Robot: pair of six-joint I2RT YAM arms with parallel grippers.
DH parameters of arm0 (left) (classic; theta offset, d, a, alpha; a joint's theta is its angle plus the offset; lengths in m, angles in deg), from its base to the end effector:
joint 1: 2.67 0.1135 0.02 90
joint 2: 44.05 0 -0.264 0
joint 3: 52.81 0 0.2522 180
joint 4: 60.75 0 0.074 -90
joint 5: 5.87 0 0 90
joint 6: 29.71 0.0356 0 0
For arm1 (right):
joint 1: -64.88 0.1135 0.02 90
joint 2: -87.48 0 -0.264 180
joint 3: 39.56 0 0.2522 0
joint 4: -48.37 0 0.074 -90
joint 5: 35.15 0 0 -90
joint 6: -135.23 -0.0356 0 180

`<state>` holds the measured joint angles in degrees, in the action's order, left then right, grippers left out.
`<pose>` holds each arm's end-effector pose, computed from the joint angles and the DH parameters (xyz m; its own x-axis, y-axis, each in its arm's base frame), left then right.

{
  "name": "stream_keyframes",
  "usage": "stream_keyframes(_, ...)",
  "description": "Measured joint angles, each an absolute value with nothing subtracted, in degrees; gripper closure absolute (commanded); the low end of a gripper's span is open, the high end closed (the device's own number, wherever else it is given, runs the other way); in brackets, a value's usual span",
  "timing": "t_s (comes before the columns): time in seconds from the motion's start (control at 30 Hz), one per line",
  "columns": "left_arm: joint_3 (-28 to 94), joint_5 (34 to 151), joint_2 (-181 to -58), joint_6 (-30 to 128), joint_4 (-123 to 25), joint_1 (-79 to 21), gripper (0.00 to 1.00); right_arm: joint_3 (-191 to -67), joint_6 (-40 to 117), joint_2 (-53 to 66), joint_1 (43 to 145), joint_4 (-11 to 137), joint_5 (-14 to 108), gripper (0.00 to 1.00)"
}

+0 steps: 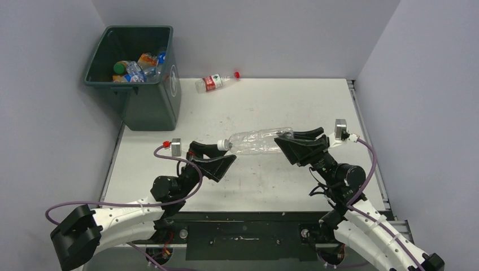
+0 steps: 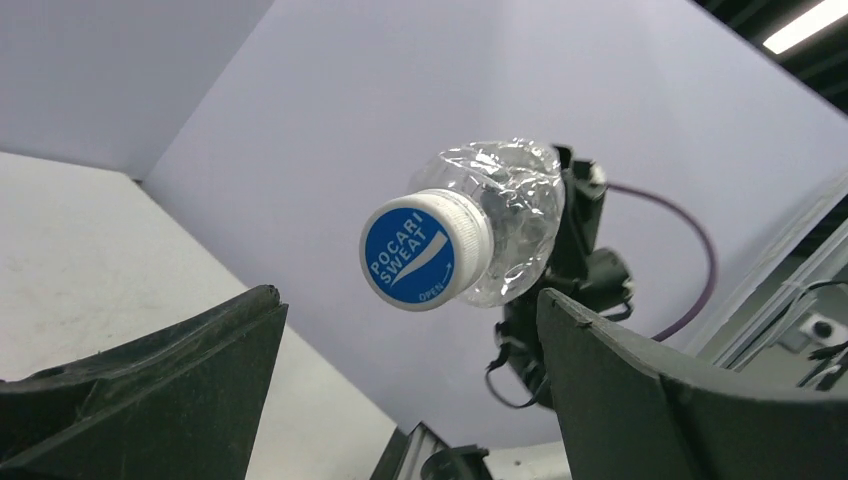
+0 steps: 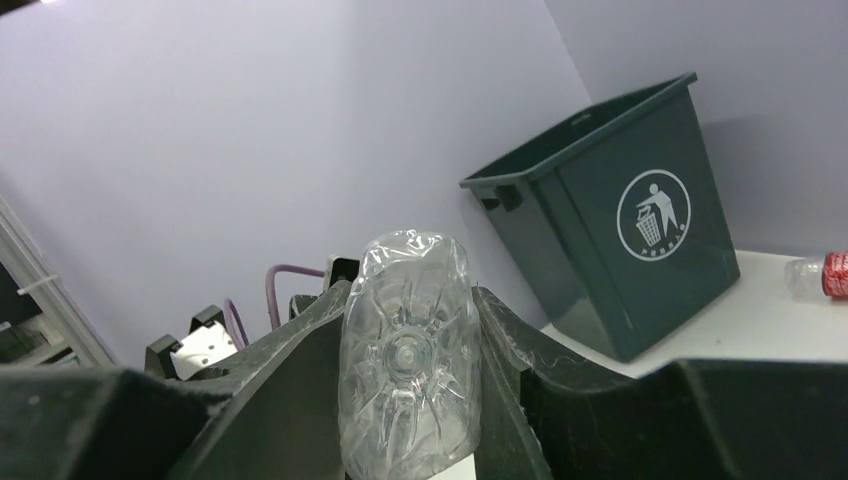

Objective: Put the plastic bottles in the bin
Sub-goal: Pick up the plastic bottle at the center of the board.

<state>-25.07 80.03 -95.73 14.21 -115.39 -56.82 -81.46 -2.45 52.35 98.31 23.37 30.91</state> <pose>0.1081 -0.1452 0.2742 -0.3490 -0.7437 -0.5701 0.7512 0.1417 -0.6447 0.1131 0.0920 0.3512 -0.2893 0.6187 -0.7304 -0.8577 0.1711 0.4848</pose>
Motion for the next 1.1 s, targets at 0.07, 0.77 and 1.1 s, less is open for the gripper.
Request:
stream_keyframes(0.07, -25.3, 79.2, -97.9, 12.2, -120.7, -56.8, 0.03, -78.7, -4.6, 51.8, 98.3, 17.0, 32.5, 0.95)
stream_keyframes(0.77, -17.9, 75.6, -104.1, 7.3, -131.8, -56.8, 0.46, -69.9, -14.4, 47.8, 98.7, -7.3, 38.4, 0.95)
stream_keyframes(1.1, -14.7, 78.9, -107.0, 6.4, -132.5, -56.8, 0.53, -69.7, -14.9, 48.0, 98.8, -7.7, 39.0, 0.95)
